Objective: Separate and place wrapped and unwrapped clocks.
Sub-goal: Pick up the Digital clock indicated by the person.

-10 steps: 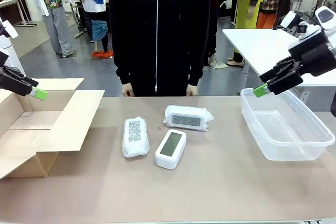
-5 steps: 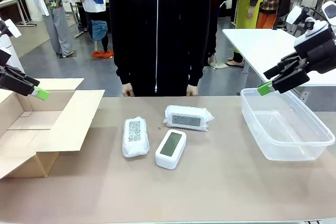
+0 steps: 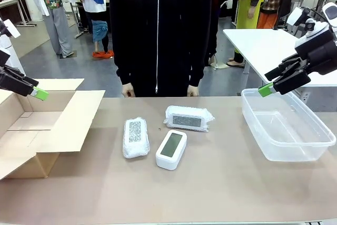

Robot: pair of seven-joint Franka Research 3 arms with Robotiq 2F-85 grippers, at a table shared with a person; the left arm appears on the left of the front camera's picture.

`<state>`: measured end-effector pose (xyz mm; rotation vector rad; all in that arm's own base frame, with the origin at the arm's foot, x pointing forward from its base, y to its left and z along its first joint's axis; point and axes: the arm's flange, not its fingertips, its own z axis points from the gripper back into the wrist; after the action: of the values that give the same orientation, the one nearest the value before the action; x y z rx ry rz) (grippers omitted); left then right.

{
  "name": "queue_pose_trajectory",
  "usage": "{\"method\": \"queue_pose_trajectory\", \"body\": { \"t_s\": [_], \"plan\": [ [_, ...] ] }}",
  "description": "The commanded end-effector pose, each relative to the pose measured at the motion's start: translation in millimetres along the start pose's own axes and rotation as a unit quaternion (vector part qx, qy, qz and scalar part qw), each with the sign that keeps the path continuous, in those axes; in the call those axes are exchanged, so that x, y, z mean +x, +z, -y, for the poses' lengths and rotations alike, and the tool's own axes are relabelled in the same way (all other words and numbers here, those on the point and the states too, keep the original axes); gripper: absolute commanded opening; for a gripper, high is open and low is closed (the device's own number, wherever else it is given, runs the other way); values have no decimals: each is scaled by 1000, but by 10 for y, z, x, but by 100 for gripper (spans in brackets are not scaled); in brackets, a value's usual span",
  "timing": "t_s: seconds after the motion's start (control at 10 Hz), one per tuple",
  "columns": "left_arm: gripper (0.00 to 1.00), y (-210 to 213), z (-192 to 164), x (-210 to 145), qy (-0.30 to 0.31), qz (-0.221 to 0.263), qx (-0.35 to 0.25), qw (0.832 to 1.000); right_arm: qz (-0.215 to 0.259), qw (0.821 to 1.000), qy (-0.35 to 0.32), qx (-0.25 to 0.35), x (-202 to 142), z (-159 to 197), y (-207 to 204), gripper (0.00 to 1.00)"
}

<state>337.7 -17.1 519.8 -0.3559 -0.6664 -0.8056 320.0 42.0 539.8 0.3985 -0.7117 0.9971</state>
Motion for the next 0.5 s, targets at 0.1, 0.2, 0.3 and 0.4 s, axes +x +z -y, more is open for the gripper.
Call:
{"method": "queue_pose_trajectory", "body": {
  "t_s": [0.1,0.2,0.3,0.4],
  "plan": [
    [100,-11,-13,-10,-3,2,-7,1000,7,1000,2,11,-2,12,-31,100],
    [100,-11,-13,-10,-3,2,-7,1000,7,1000,2,11,-2,12,-31,100],
    [100,-11,-13,-10,-3,2,-7,1000,7,1000,2,11,-2,12,-31,100],
    [100,-11,-13,-10,-3,2,-7,1000,7,1000,2,11,-2,12,-31,100]
  ]
}}
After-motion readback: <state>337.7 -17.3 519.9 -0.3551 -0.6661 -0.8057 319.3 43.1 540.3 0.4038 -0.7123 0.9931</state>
